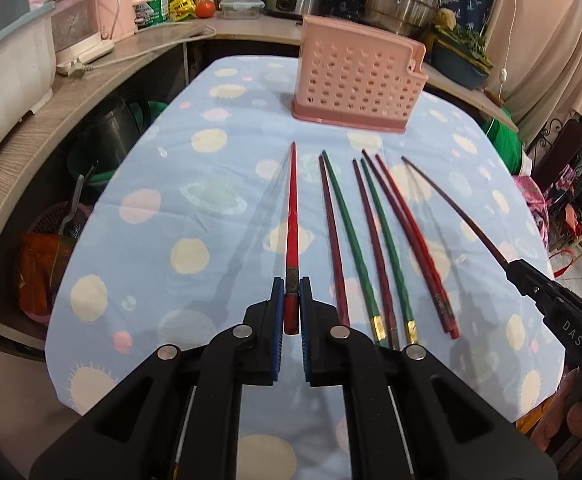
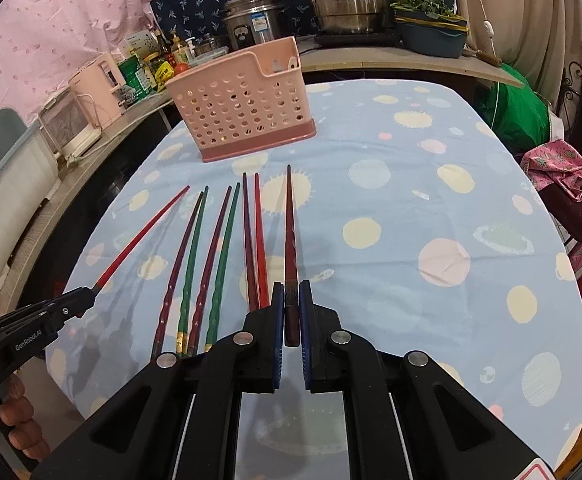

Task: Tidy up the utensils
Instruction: 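Lift both chopsticks and carry them over the pink basket with both tools, then open both tools to drop the chopsticks upright into the pink basket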

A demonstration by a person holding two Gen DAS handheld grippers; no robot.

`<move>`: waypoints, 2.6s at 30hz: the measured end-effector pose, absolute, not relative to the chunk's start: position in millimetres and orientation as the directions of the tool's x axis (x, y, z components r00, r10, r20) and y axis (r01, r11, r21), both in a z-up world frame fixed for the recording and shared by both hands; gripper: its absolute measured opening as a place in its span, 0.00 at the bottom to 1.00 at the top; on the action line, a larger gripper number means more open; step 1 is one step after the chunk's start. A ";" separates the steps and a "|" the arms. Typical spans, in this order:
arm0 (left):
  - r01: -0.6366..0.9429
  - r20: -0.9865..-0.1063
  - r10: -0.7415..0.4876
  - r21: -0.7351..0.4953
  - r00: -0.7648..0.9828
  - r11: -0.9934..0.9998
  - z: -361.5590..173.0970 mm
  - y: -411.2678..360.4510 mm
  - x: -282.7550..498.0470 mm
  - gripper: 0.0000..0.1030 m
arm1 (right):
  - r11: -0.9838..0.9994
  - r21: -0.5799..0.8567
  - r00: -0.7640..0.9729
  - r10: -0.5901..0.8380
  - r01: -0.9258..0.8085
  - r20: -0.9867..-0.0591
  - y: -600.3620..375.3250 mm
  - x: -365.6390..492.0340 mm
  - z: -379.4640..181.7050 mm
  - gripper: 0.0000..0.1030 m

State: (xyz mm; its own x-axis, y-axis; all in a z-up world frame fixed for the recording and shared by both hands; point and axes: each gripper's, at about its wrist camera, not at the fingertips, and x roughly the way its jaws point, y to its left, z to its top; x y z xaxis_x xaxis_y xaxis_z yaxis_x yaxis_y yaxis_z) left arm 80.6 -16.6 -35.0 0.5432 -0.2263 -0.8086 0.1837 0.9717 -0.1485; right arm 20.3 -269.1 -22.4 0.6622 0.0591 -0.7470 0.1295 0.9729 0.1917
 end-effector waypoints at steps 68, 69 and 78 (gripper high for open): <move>0.201 -0.499 -0.297 -0.238 0.814 0.950 165.3 -58.6 314.1 0.07 | 0.920 0.390 0.891 0.135 0.050 -0.433 -323.3 262.7 136.2 0.07; 0.197 -0.506 -0.295 -0.239 0.810 0.951 161.3 -58.8 315.6 0.07 | 0.920 0.388 0.886 0.137 0.051 -0.442 -322.2 264.6 132.0 0.07; 0.168 -0.541 -0.286 -0.257 0.791 0.952 143.2 -53.1 321.7 0.09 | 0.932 0.358 0.877 0.117 0.066 -0.465 -317.4 263.2 120.3 0.13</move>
State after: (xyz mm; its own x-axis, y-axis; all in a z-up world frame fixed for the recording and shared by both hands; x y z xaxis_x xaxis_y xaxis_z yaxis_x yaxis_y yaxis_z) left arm 321.7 -53.1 143.2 0.7911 -0.2858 -0.5408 0.1679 0.9517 -0.2572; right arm 263.2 -317.4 120.3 0.8774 0.1168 -0.4653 0.0657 0.9315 0.3577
